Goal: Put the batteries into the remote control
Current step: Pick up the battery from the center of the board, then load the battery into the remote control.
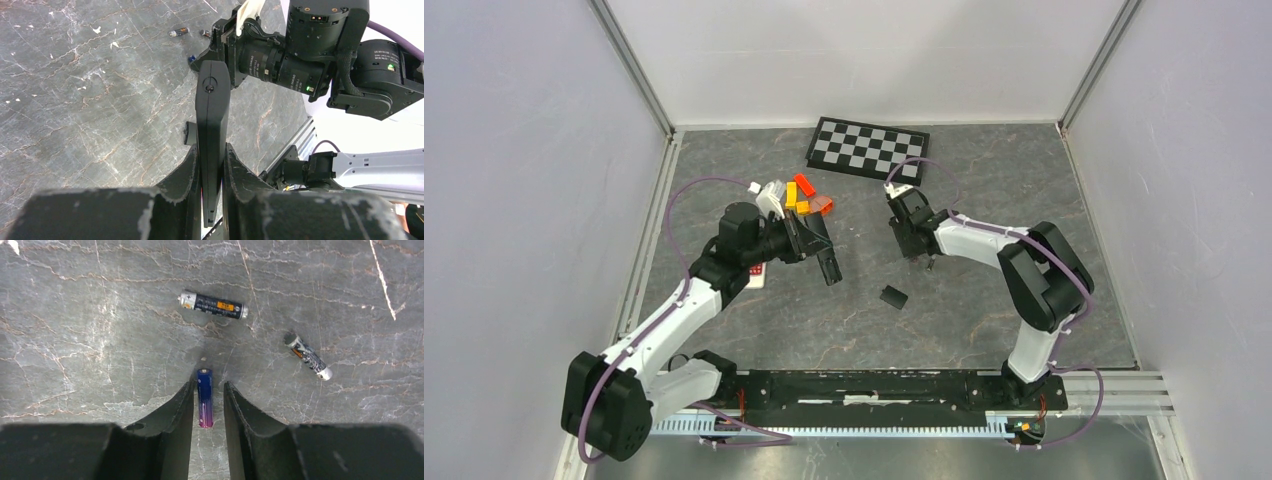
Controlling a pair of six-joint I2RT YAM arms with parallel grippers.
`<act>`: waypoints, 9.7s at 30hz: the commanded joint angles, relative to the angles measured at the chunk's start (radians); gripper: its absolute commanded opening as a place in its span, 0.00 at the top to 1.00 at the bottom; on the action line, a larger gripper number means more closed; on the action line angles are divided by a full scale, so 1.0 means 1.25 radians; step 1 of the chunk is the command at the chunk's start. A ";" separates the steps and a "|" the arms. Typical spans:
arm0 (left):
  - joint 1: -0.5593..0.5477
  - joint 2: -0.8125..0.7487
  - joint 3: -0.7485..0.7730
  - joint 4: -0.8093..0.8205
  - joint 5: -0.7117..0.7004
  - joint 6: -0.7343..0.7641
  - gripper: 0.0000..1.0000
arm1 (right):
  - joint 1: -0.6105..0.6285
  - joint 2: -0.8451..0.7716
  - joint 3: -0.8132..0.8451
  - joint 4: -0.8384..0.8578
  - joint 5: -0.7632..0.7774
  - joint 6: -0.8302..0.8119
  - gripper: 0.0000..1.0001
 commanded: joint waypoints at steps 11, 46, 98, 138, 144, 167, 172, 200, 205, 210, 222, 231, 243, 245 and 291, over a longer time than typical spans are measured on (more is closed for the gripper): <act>0.000 -0.038 0.028 -0.020 -0.016 0.040 0.98 | -0.013 0.065 0.031 -0.065 -0.069 -0.024 0.68; 0.001 -0.048 0.022 -0.019 -0.016 0.026 0.98 | -0.041 0.079 0.047 -0.180 -0.217 -0.112 0.69; -0.032 0.085 -0.039 0.524 0.011 -0.391 0.98 | 0.162 -0.547 -0.222 0.567 -0.202 0.299 1.00; -0.033 0.068 -0.032 0.547 0.027 -0.411 0.98 | 0.228 -0.549 -0.178 0.423 -0.072 0.297 1.00; -0.032 0.074 -0.035 0.575 0.026 -0.463 0.98 | 0.231 -0.539 -0.198 0.444 -0.099 0.298 1.00; -0.032 0.067 -0.004 0.557 0.022 -0.457 0.98 | 0.263 -0.543 -0.214 0.346 -0.140 0.228 1.00; -0.031 0.064 0.001 0.549 0.026 -0.451 0.98 | 0.263 -0.536 -0.199 0.318 -0.137 0.217 1.00; -0.031 0.057 0.043 0.566 0.008 -0.491 0.98 | 0.286 -0.525 -0.315 0.324 -0.118 0.187 1.00; -0.030 0.054 0.046 0.568 0.021 -0.479 0.98 | 0.284 -0.488 -0.284 0.211 -0.066 0.276 1.00; -0.030 0.051 0.040 0.563 0.032 -0.473 0.98 | 0.284 -0.449 -0.245 0.215 -0.098 0.282 1.00; -0.023 0.016 -0.011 0.492 0.059 -0.391 0.98 | 0.283 -0.475 -0.119 0.174 -0.043 0.246 0.59; -0.010 0.002 -0.033 0.476 0.085 -0.364 0.98 | 0.282 -0.579 -0.166 0.271 -0.088 0.257 0.31; 0.000 0.005 -0.020 0.510 0.182 -0.341 0.98 | 0.274 -0.686 -0.293 0.443 -0.092 0.366 0.06; 0.001 0.008 -0.016 0.524 0.210 -0.340 0.98 | 0.272 -0.676 -0.305 0.484 -0.128 0.381 0.04; 0.002 0.011 -0.015 0.589 0.291 -0.355 0.98 | 0.207 -0.687 -0.352 0.571 -0.277 0.368 0.16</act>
